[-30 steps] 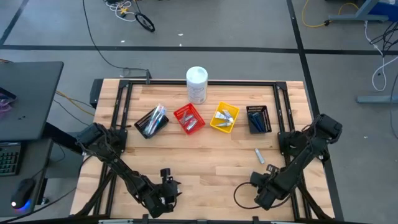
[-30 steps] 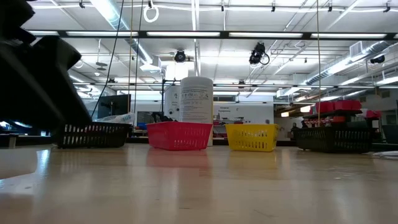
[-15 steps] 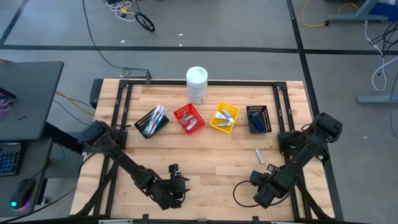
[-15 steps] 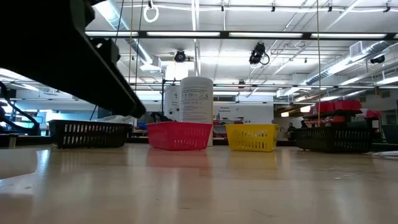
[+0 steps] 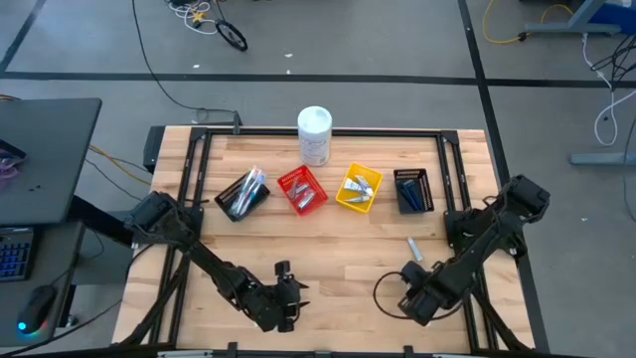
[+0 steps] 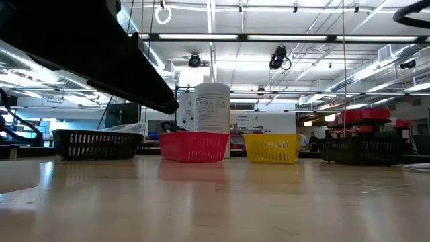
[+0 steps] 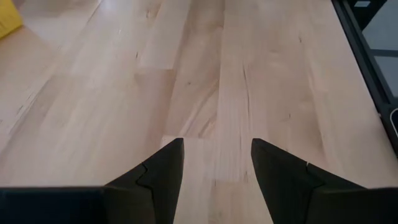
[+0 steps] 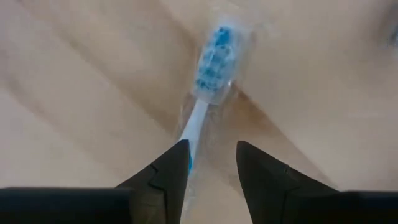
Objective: Pick & Place Travel size toiletries
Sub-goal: Put the blue toothbrush into the left black basket
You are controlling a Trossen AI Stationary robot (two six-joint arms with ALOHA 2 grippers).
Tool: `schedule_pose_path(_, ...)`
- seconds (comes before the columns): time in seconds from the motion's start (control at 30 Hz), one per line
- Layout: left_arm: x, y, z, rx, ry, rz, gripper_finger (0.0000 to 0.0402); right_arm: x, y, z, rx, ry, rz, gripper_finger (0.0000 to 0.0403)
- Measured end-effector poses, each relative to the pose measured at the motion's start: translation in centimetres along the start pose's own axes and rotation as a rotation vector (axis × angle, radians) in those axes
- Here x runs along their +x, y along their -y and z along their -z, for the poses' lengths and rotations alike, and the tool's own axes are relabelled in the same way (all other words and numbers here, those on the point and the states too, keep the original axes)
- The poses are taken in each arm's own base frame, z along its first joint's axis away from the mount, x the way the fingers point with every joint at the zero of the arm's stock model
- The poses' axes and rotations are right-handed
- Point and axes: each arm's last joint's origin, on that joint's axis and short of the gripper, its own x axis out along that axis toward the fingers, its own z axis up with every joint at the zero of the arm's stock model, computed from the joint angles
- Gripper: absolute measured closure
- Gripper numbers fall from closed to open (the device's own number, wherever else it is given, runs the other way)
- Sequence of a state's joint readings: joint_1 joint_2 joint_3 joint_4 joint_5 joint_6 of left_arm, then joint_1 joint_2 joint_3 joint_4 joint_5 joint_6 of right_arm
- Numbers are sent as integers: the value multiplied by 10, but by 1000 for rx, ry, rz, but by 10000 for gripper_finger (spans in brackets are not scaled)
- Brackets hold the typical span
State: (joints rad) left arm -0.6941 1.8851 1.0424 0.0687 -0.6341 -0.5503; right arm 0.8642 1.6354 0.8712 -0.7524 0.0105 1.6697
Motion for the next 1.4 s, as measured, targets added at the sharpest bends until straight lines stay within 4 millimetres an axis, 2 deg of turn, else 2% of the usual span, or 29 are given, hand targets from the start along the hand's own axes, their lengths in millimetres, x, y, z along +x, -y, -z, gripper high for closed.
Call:
schedule_pose_path(0.13, 0, 0, 0, 4, -1, 1, 205, 9, -1, 0, 18, 4, -86, 259)
schedule_pose_path(0.37, 0, 0, 0, 13, 0, 0, 205, 14, 2, -4, 15, 101, -110, 268)
schedule_pose_path(0.67, 5, -7, -4, 103, 1, -22, 205, 13, -1, -11, 8, 243, -153, 353)
schedule_pose_path(0.8, 15, -20, -11, 104, 0, -63, 205, 3, 3, -22, -18, 315, -161, 382)
schedule_pose_path(0.93, 27, -39, -19, 66, -5, -109, 205, -17, 3, -38, -44, 456, -216, 396)
schedule_pose_path(1.2, 48, -75, -37, -90, -14, -106, 205, -41, 7, -79, -100, 751, -194, 399)
schedule_pose_path(1.4, 57, -92, -58, -118, 128, -116, 205, -68, 4, -116, -134, 985, -214, 400)
